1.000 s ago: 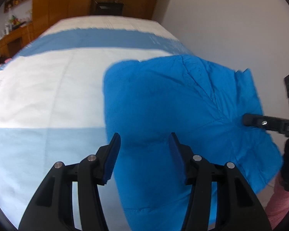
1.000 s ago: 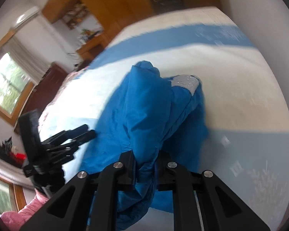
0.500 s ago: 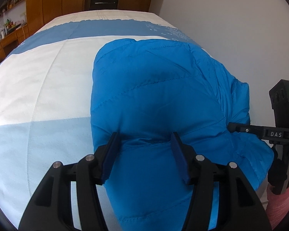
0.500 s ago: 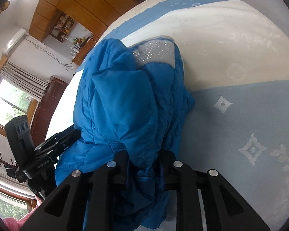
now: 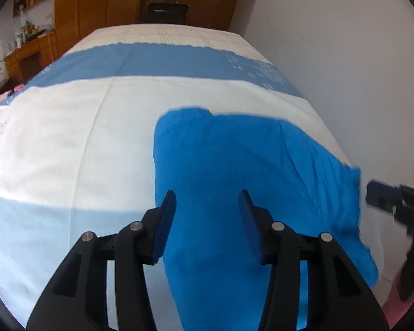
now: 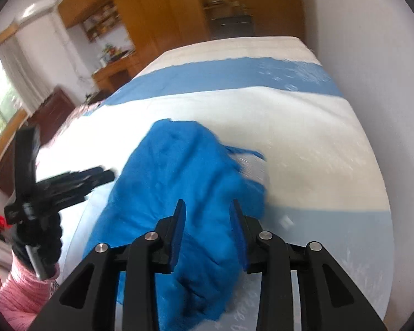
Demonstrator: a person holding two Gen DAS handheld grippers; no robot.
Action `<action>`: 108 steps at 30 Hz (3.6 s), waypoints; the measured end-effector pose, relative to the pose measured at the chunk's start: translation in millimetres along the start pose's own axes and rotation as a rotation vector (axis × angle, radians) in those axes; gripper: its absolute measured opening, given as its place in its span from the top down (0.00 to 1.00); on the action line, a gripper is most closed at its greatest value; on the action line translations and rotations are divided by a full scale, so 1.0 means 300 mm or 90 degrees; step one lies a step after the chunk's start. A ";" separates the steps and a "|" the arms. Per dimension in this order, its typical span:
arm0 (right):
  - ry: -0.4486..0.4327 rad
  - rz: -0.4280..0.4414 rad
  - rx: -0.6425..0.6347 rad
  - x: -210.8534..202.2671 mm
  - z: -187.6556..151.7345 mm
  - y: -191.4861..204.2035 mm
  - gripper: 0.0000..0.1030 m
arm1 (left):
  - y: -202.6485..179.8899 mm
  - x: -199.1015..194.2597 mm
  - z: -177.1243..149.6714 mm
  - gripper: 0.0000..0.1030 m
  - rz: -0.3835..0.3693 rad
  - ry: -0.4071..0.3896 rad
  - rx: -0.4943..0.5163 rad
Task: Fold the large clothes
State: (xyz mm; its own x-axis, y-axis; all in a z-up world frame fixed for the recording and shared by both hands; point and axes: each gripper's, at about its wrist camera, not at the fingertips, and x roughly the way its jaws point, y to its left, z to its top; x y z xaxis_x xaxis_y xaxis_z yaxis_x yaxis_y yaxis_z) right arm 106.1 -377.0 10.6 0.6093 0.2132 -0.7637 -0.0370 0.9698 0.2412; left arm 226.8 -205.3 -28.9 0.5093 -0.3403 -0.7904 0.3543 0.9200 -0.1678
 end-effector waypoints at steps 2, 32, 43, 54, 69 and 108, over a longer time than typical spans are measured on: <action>0.023 0.008 0.004 0.061 0.030 0.013 0.73 | -0.010 0.043 0.035 0.61 -0.007 0.007 -0.005; 0.082 0.086 -0.037 0.012 -0.106 0.080 0.84 | -0.072 -0.081 -0.100 0.60 -0.021 0.011 0.042; 0.095 0.063 -0.003 0.051 -0.263 0.042 0.89 | -0.032 -0.072 -0.285 0.67 -0.033 0.017 0.018; 0.086 0.070 0.025 0.106 -0.320 0.032 0.91 | -0.026 0.007 -0.357 0.67 -0.016 0.011 0.032; 0.089 0.074 0.036 0.112 -0.328 0.028 0.91 | -0.038 0.009 -0.369 0.67 -0.009 0.003 0.036; 0.038 0.159 0.153 0.030 -0.242 -0.176 0.10 | 0.139 -0.041 -0.257 0.18 -0.092 0.051 -0.010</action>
State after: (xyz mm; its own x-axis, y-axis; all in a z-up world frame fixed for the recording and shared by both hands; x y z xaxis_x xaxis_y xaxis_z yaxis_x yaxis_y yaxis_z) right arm 56.0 -417.6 -52.5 0.5567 0.4540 -0.6957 0.0126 0.8328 0.5535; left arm 174.9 -147.8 -71.5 0.3901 -0.4527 -0.8018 0.4067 0.8660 -0.2911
